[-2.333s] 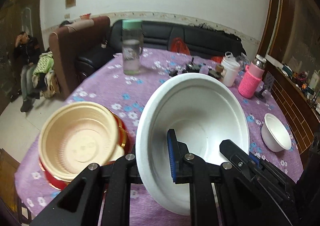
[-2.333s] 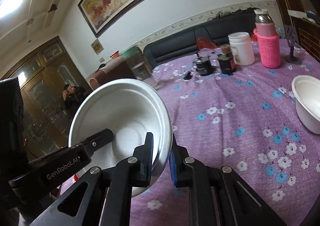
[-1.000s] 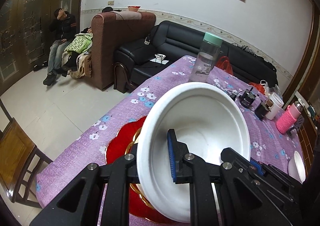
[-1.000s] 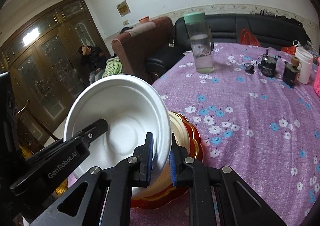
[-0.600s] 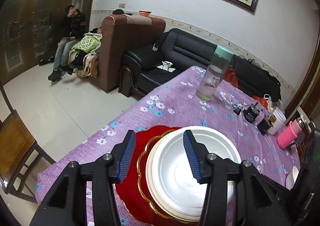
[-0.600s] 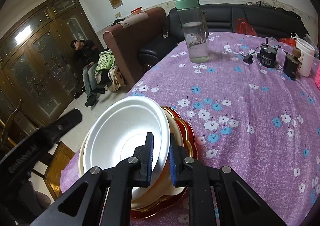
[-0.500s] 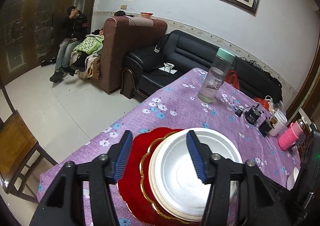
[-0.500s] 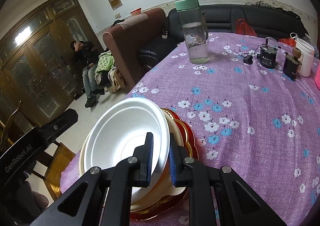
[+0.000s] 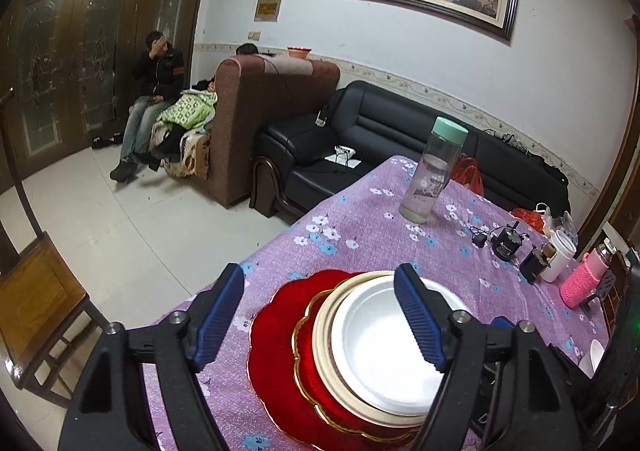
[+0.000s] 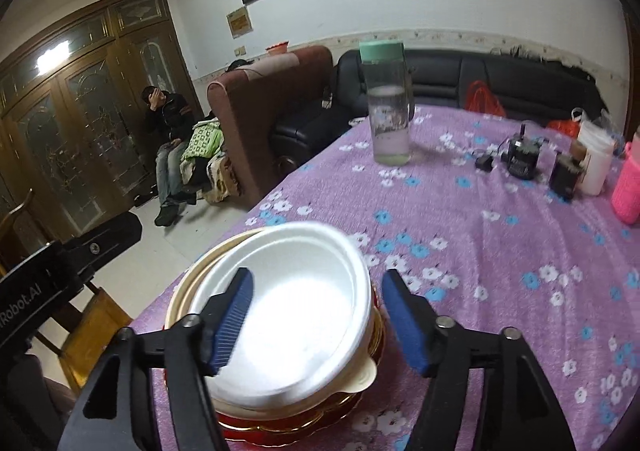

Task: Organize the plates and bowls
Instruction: 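Carry the white bowl onto the cream bowl and open both grippers, then withdraw both grippers and move toward the larger white paper bowl, then grasp the rim of the larger white paper bowl with both grippers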

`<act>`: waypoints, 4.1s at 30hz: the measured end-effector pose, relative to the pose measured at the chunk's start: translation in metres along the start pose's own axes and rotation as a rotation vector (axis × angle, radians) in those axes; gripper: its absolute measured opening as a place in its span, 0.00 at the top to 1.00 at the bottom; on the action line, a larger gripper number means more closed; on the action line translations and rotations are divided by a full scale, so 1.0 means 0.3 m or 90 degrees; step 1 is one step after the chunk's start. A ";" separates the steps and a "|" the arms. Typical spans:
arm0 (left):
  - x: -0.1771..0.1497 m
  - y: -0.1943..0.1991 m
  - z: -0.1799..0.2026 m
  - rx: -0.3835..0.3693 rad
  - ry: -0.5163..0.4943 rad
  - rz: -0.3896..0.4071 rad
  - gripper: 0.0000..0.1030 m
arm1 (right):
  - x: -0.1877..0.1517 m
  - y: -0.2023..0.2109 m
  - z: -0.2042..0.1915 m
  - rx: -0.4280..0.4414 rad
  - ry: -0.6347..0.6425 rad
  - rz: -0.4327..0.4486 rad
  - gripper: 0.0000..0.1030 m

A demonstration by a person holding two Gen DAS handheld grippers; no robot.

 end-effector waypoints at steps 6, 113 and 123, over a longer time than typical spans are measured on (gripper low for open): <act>-0.001 0.055 0.025 0.001 -0.021 0.026 0.22 | 0.009 0.057 0.015 -0.008 -0.012 0.024 0.26; -0.779 0.206 1.620 -0.354 -0.493 -0.244 0.82 | -0.441 0.963 1.312 -0.224 -0.428 0.198 0.85; -0.655 0.226 1.418 -0.322 -0.437 -0.192 0.82 | -0.392 0.873 1.185 -0.125 -0.381 0.195 0.85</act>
Point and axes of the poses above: each gripper's, at about its wrist camera, not at the fingertips, and y roughly against the way its jaws point, z to its right, x to its top, the point moved 6 cm from there along -y, roughly the way its jaws point, and after that the axes turned 14 degrees about x, right-handed, at the moved point
